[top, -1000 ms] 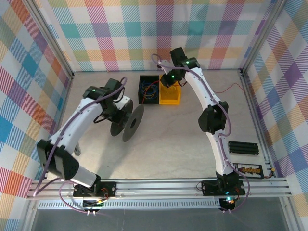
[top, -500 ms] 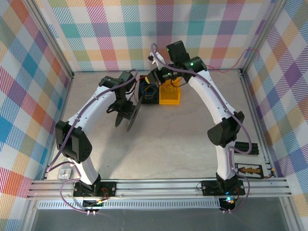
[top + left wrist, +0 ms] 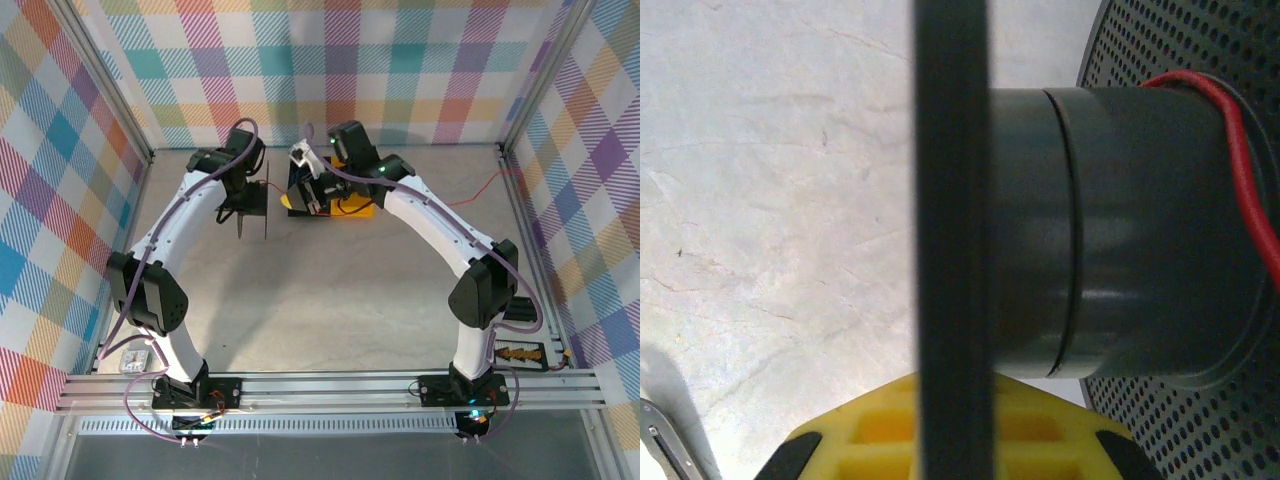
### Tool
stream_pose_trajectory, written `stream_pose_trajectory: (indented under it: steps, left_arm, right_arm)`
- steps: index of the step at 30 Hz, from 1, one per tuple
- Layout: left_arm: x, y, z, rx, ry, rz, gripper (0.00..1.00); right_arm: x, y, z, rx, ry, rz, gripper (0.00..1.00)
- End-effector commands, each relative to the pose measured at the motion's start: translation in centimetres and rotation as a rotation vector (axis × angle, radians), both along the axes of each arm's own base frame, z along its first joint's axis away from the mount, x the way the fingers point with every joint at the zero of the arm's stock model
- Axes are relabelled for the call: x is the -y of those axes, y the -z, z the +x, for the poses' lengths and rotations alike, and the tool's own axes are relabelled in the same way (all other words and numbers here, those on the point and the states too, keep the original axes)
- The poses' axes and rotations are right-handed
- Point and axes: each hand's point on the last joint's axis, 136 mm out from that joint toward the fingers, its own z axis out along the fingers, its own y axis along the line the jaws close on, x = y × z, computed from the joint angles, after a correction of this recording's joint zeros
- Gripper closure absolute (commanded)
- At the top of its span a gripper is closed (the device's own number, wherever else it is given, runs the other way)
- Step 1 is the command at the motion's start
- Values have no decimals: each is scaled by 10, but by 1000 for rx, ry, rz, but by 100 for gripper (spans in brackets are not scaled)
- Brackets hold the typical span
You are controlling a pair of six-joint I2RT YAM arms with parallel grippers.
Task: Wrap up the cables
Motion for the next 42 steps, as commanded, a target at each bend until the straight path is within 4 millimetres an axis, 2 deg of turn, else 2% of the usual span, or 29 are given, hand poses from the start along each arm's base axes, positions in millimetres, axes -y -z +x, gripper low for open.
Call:
stream_pose_trajectory:
  steps: [1, 8, 13, 16, 20, 25, 30, 34, 39, 41, 42]
  left_arm:
    - [-14, -62, 26, 226, -160, -50, 100]
    - [-8, -92, 37, 347, -154, -139, 100]
    - [0, -112, 41, 439, -126, -314, 100]
    - [13, -129, 41, 496, -65, -418, 100]
    - [29, -147, 37, 525, 32, -514, 100]
    - [34, -161, 26, 534, 92, -626, 100]
    - [31, -156, 5, 487, 134, -637, 100]
    - [29, -139, -11, 431, 148, -636, 100]
    - [21, -121, -21, 382, 128, -590, 100]
    - [18, -121, -24, 390, 123, -573, 100]
    - [16, -123, -25, 397, 121, -563, 100]
  right_arm:
    - [-13, -1, -30, -62, -74, 50, 100]
    - [-19, 45, -36, -146, -79, 16, 100]
    - [-23, 71, -34, -189, -81, -3, 100]
    - [-28, 93, -28, -210, -75, -25, 100]
    - [-31, 136, -13, -208, -50, -102, 100]
    - [-27, 165, 11, -224, -18, -139, 100]
    - [-8, 176, 33, -222, 42, -159, 100]
    - [11, 184, 44, -234, 81, -161, 100]
    - [28, 187, 48, -244, 93, -153, 100]
    - [33, 184, 45, -242, 83, -143, 100]
    - [35, 182, 42, -240, 75, -138, 97]
